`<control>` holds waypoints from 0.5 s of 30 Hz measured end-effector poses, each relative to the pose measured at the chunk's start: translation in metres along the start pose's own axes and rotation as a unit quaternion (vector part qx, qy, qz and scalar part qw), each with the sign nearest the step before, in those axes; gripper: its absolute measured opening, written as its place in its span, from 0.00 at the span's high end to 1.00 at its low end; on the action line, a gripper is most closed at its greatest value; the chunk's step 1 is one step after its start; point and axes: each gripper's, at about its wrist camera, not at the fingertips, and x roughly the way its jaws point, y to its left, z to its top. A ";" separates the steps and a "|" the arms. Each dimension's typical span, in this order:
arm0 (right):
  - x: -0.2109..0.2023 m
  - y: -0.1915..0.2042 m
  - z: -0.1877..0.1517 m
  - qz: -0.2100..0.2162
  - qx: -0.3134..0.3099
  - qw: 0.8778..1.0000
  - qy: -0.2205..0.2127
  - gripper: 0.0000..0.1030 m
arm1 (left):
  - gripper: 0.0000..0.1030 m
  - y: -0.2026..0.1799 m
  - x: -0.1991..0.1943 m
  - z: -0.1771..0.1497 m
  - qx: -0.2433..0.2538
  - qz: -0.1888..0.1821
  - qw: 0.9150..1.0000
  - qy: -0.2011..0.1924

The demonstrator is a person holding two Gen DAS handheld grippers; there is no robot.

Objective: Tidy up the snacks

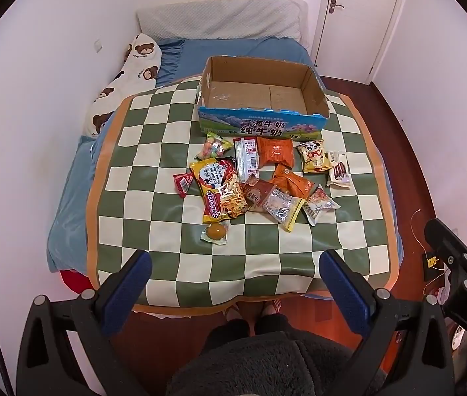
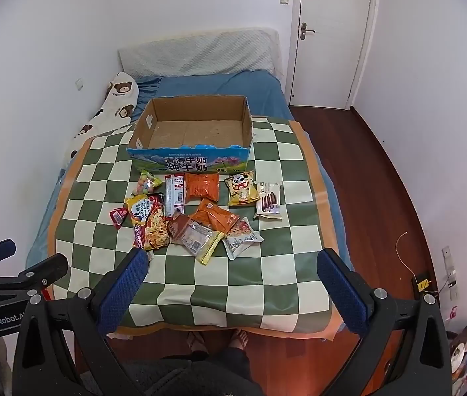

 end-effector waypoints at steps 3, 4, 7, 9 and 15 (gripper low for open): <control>0.001 0.001 0.000 0.001 0.000 1.000 -0.001 0.00 | 0.00 -0.002 -0.005 0.002 -0.001 0.000 1.000 -0.003; 0.002 -0.007 0.000 0.002 0.007 1.000 0.001 0.00 | 0.00 -0.001 -0.005 0.003 -0.001 0.000 1.000 -0.003; 0.001 -0.007 0.001 0.002 0.007 1.000 0.001 0.00 | 0.00 -0.003 -0.005 0.002 0.000 0.000 1.000 -0.003; 0.001 -0.006 0.000 0.003 0.007 1.000 0.001 0.00 | 0.00 -0.004 -0.006 0.002 0.001 0.000 1.000 -0.003; 0.002 -0.007 0.000 0.003 0.007 1.000 0.001 0.00 | 0.00 -0.004 -0.009 0.006 0.000 -0.001 1.000 -0.003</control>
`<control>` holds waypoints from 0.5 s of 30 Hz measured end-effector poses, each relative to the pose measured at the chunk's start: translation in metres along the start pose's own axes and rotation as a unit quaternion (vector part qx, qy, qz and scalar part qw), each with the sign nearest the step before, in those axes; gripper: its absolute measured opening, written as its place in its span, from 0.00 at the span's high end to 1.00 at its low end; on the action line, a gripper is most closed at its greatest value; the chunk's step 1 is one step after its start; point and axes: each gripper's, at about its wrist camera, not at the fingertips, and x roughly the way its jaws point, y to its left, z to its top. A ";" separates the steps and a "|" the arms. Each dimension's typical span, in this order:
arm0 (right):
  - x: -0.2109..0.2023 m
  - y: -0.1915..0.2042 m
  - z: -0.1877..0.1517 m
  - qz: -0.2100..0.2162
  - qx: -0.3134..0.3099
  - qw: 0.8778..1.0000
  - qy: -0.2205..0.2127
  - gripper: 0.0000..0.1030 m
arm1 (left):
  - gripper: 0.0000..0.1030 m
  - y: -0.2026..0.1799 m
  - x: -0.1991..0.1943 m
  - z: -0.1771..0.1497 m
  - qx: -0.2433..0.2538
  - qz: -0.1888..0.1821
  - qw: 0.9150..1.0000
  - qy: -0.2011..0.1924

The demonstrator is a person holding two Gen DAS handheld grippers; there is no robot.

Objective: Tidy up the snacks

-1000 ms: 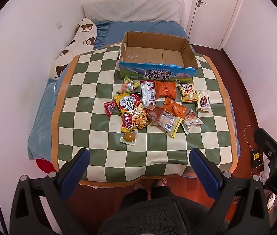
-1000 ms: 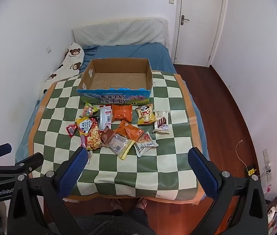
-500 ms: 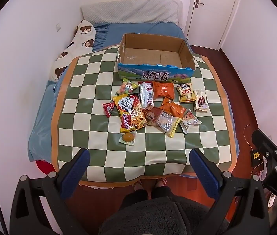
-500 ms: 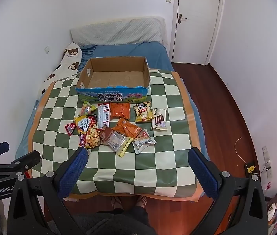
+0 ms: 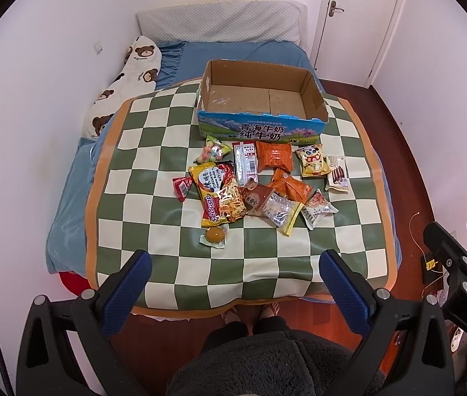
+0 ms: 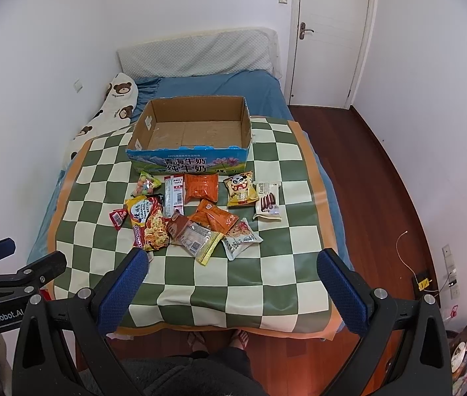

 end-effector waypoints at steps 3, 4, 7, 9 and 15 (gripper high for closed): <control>-0.001 0.000 0.001 0.002 0.000 1.000 0.000 0.00 | 0.00 0.001 0.000 0.004 -0.001 0.001 1.000 -0.002; -0.001 0.001 0.002 0.003 0.000 1.000 0.001 0.00 | 0.00 0.001 0.001 0.004 -0.001 0.001 1.000 -0.003; 0.000 0.004 0.006 0.003 -0.001 1.000 0.003 0.00 | 0.00 0.001 0.002 0.006 -0.002 0.002 1.000 -0.004; 0.000 0.005 0.005 0.003 -0.001 1.000 0.002 0.00 | 0.00 0.001 0.003 0.006 -0.003 0.001 1.000 -0.004; 0.002 0.005 0.006 0.005 0.001 1.000 0.004 0.00 | 0.00 0.002 0.002 0.003 -0.001 0.001 1.000 -0.006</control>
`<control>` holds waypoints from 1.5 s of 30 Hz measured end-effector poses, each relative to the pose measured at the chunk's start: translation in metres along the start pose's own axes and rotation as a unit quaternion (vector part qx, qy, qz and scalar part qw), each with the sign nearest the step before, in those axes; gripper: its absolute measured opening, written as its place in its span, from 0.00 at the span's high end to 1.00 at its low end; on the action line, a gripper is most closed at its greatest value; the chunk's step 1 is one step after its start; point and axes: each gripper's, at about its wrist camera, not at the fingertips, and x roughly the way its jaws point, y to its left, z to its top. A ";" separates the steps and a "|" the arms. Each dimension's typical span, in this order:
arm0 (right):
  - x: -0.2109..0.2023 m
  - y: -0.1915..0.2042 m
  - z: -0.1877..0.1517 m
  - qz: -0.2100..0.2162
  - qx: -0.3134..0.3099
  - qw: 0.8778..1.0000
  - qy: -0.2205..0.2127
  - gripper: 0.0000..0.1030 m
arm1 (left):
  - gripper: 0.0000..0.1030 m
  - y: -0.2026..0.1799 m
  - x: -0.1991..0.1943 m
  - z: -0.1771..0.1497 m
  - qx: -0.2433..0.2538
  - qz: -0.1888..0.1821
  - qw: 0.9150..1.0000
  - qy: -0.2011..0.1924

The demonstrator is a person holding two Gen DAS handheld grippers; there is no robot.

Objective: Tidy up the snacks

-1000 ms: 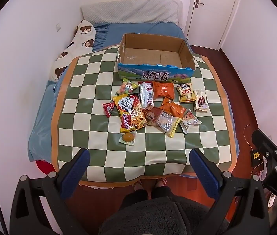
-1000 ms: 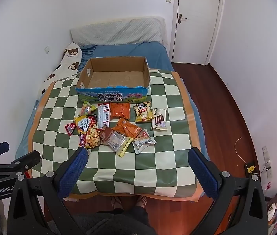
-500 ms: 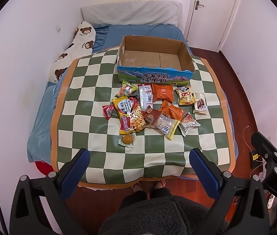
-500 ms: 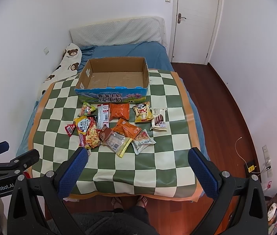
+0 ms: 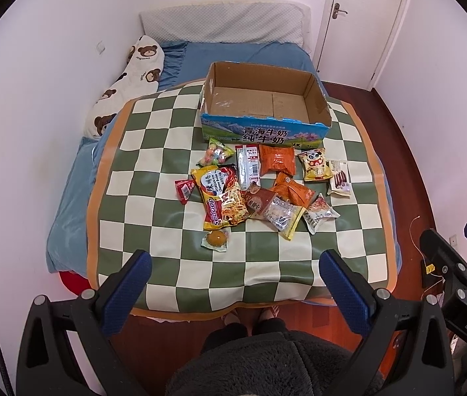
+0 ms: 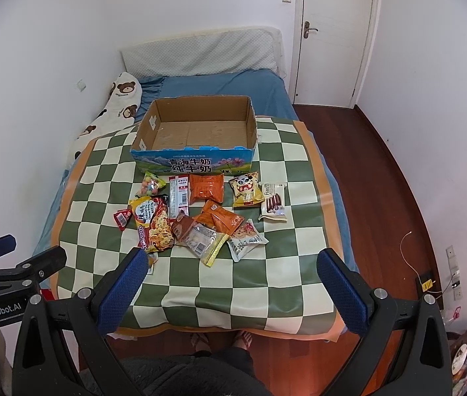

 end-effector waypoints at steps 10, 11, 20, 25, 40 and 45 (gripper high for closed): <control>0.003 0.001 0.000 0.001 -0.001 1.000 0.000 0.00 | 0.00 0.002 0.001 0.000 -0.003 -0.002 1.000 0.000; 0.003 0.001 0.000 0.002 0.000 1.000 0.001 0.00 | 0.00 0.002 0.001 0.000 -0.002 -0.002 1.000 0.000; 0.003 0.000 0.001 0.002 0.000 1.000 0.000 0.00 | 0.00 0.003 0.001 0.001 -0.003 -0.002 1.000 0.000; 0.003 0.000 0.001 0.003 0.000 1.000 0.001 0.00 | 0.00 0.003 0.000 0.001 -0.002 -0.002 1.000 0.000; 0.008 0.000 0.004 0.002 0.003 1.000 0.001 0.00 | 0.00 0.002 0.001 0.004 -0.003 -0.002 1.000 0.000; 0.008 0.000 0.003 0.002 0.003 1.000 -0.001 0.00 | 0.00 0.001 0.002 0.006 -0.003 -0.002 1.000 0.000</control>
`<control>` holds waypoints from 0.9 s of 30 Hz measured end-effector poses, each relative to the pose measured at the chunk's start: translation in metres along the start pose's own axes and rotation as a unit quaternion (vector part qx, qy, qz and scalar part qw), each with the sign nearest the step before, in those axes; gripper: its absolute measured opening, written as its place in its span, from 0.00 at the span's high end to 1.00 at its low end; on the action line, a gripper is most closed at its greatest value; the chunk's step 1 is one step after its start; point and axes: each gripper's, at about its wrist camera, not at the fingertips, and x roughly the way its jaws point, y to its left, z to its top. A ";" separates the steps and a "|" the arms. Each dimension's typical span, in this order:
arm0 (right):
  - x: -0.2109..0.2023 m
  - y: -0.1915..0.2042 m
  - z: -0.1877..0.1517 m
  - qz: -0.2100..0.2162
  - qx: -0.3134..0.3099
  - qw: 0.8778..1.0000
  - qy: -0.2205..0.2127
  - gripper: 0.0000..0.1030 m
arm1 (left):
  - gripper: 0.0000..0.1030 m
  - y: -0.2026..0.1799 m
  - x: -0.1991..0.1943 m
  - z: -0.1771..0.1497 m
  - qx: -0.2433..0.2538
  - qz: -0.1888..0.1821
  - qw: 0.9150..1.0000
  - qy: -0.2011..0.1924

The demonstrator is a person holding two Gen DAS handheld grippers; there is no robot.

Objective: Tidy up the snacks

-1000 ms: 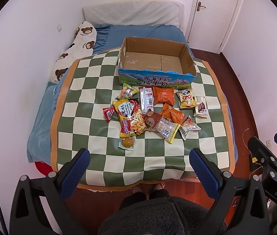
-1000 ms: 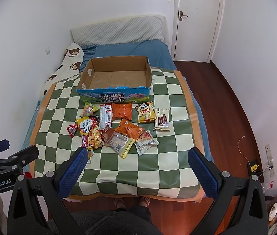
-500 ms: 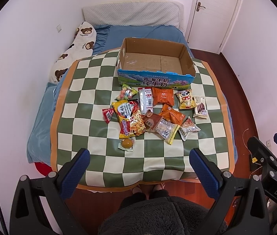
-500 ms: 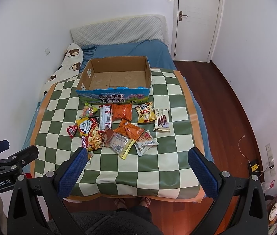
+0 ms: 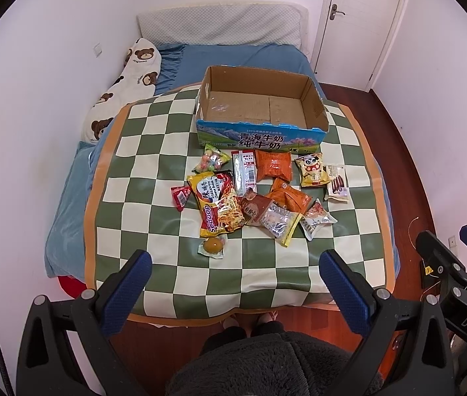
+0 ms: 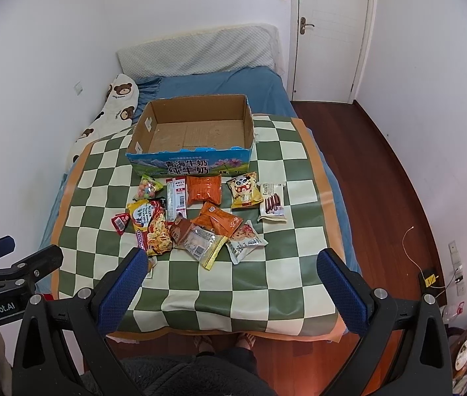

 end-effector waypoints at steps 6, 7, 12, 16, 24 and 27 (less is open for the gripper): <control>0.011 0.000 0.003 0.004 0.007 1.000 0.005 0.00 | 0.00 0.000 0.009 0.008 0.001 0.002 1.000 -0.001; 0.017 -0.001 0.004 0.007 0.010 1.000 0.006 0.00 | 0.00 -0.001 0.014 0.012 0.003 0.005 1.000 -0.002; 0.076 -0.003 0.011 0.028 0.030 0.998 0.038 0.00 | 0.00 0.011 0.059 0.030 -0.003 0.034 0.999 0.011; 0.137 0.002 0.018 0.047 0.040 0.995 0.079 0.00 | 0.00 0.032 0.117 0.042 -0.021 0.052 0.997 0.053; 0.275 0.020 0.029 0.054 0.004 0.986 0.156 0.00 | 0.00 0.059 0.243 0.057 -0.063 0.041 0.984 0.160; 0.321 0.024 0.031 0.061 -0.015 0.980 0.190 0.00 | 0.00 0.060 0.284 0.058 -0.073 0.031 0.978 0.191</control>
